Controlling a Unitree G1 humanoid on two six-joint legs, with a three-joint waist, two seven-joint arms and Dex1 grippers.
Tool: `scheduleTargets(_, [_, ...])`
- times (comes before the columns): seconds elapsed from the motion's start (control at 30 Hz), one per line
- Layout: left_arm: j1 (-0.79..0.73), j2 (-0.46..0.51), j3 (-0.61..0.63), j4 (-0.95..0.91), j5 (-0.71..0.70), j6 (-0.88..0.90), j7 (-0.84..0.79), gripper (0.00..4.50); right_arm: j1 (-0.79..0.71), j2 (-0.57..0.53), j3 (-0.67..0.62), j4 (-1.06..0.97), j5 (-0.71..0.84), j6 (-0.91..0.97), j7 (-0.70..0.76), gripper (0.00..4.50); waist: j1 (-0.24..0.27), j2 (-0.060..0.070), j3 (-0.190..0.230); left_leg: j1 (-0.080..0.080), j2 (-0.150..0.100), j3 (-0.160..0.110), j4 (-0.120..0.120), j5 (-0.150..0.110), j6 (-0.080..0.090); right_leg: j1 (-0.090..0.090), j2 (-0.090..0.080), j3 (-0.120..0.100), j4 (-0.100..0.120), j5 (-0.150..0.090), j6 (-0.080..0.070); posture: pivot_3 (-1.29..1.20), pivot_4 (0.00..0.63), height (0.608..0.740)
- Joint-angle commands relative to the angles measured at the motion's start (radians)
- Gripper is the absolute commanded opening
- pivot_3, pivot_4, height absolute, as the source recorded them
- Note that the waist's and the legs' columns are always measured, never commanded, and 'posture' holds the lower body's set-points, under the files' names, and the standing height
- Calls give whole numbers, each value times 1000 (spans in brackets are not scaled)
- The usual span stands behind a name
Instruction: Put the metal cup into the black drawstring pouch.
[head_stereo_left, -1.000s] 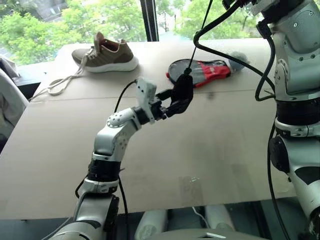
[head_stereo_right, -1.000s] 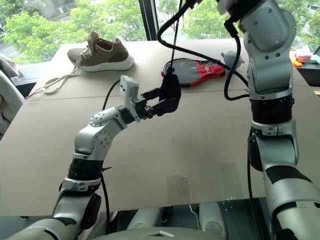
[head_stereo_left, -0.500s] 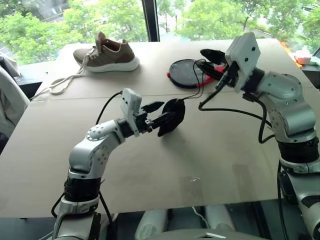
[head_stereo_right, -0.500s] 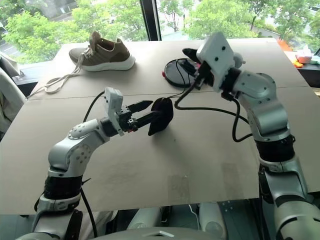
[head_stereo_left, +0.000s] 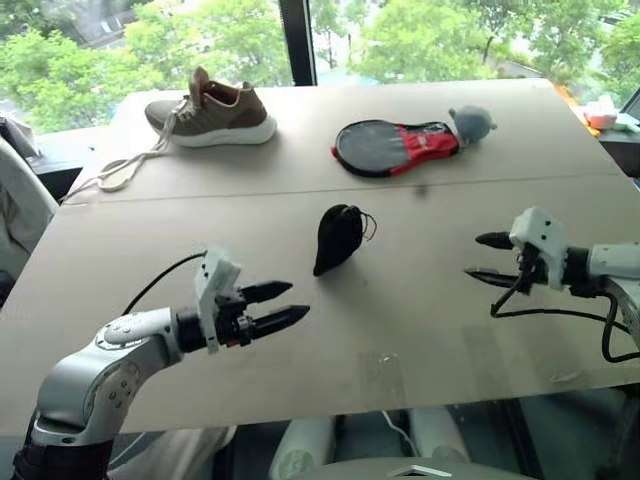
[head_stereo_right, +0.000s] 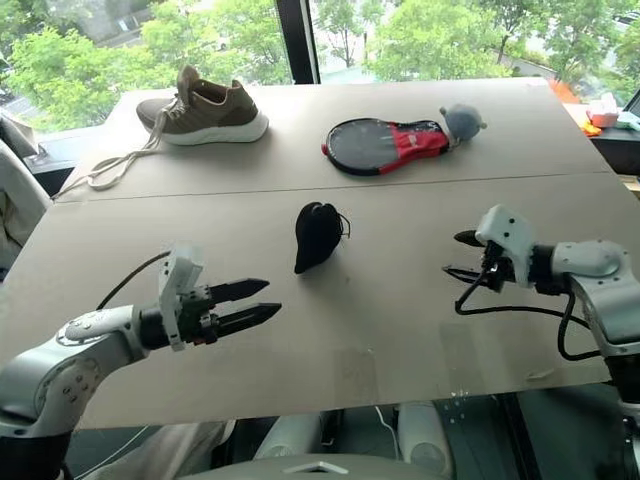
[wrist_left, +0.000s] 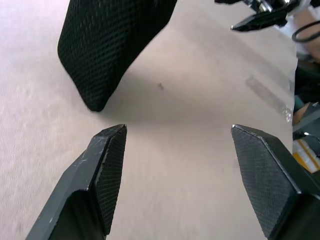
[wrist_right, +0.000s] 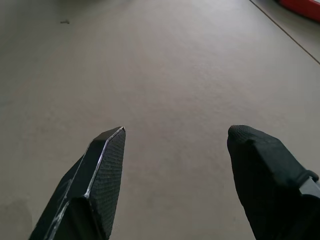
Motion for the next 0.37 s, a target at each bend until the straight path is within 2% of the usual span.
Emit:
scheduleTargets(0.03, [7, -41, 29, 74, 134, -154, 79, 3444, 38, 53, -85, 86, 71, -78, 45, 3256, 7, 0, 0, 3, 1, -1, 0, 0, 0, 4, 0, -1, -2, -1, -1, 0, 150, 736])
scheduleTargets(0.07, [11, -57, 27, 100, 176, -200, 105, 3444, 52, 70, -101, 115, 89, -91, 61, 3256, 9, 1, 0, 8, 1, -1, -2, -1, 0, 11, 0, -3, -5, -1, -1, 0, 150, 736])
scheduleTargets(0.17, [47, -83, 10, 132, 280, -316, 138, 3444, 74, 132, -166, 176, 157, -162, 109, 3256, 11, 0, 0, 7, 2, -1, -1, -1, 1, 11, 0, -3, -8, 0, -2, 0, 150, 736])
scheduleTargets(0.37, [139, -111, 15, 102, 350, -429, 151, 3444, 117, 146, -190, 276, 153, -257, 198, 3256, 9, 1, 0, 6, 3, 1, -4, -2, 2, 8, -1, 0, -9, 2, 2, 0, 150, 736])
